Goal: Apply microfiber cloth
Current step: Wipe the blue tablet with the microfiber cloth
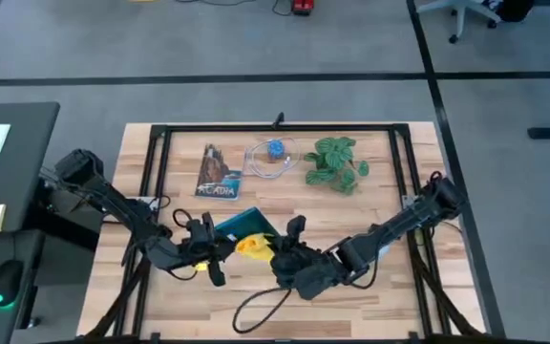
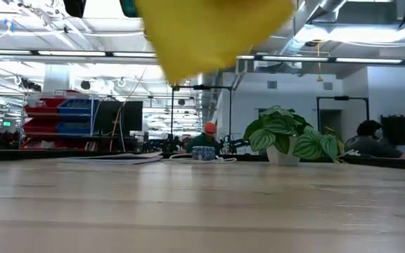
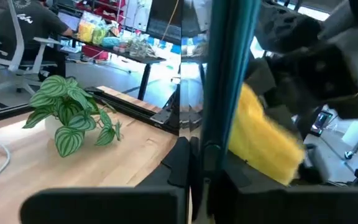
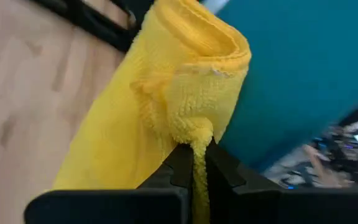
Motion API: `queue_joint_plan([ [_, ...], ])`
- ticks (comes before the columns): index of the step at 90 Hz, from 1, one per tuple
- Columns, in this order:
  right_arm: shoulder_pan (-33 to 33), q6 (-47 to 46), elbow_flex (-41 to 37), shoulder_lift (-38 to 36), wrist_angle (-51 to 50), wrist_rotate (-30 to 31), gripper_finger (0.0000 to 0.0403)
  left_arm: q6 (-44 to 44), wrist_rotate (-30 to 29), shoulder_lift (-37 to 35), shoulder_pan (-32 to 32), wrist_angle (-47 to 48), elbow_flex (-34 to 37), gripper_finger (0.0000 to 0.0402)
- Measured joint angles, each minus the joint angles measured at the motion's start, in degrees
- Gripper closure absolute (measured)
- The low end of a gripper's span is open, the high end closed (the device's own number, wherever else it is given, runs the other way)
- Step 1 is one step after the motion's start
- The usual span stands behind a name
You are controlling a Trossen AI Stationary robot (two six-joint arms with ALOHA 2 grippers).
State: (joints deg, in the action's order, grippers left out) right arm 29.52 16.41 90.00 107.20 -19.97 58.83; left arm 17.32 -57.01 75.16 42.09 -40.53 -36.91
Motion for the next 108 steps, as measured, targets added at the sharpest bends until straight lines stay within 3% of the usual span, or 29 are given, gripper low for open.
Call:
queue_joint_plan([
  [12, 1.39, -4.27, -0.05, -0.10, -8.65, 7.62, 0.0398, -0.37, 0.02, 0.00, 0.20, 0.02, 0.00, 0.0393],
  [21, 2.06, -12.28, -0.26, -0.85, -15.11, 19.91, 0.0398, -0.18, 3.47, -0.02, 0.56, -0.35, -0.12, 0.0393],
  [28, 2.54, -17.64, -0.26, -2.47, -15.65, 28.55, 0.0398, -0.19, 3.75, -0.02, 0.68, -0.26, -0.15, 0.0393],
  [33, 3.28, -19.17, -0.16, -3.96, -13.54, 30.43, 0.0398, -0.15, 2.84, -0.02, 0.54, -0.20, -0.15, 0.0393],
  [41, 4.07, -18.40, -0.04, -5.13, -8.96, 27.32, 0.0398, -0.11, 0.80, -0.02, 0.19, -0.24, -0.12, 0.0393],
  [53, 5.23, -8.93, -0.17, -4.61, -0.74, 24.36, 0.0398, 0.13, -0.06, -0.04, -0.32, -0.13, -0.11, 0.0393],
  [61, 5.77, -4.36, -0.12, -4.79, 4.80, 18.27, 0.0398, 0.33, -0.70, -0.04, -0.82, 0.00, -0.11, 0.0393],
  [78, 3.94, -4.33, -0.11, -4.28, 10.34, 4.91, 0.0398, 0.97, -0.73, -0.04, -2.08, -0.17, -0.11, 0.0393],
  [108, -1.08, -3.76, -0.09, 4.47, 18.00, -3.52, 0.0398, 1.31, -1.46, -0.04, -2.53, -1.66, -0.04, 0.0393],
])
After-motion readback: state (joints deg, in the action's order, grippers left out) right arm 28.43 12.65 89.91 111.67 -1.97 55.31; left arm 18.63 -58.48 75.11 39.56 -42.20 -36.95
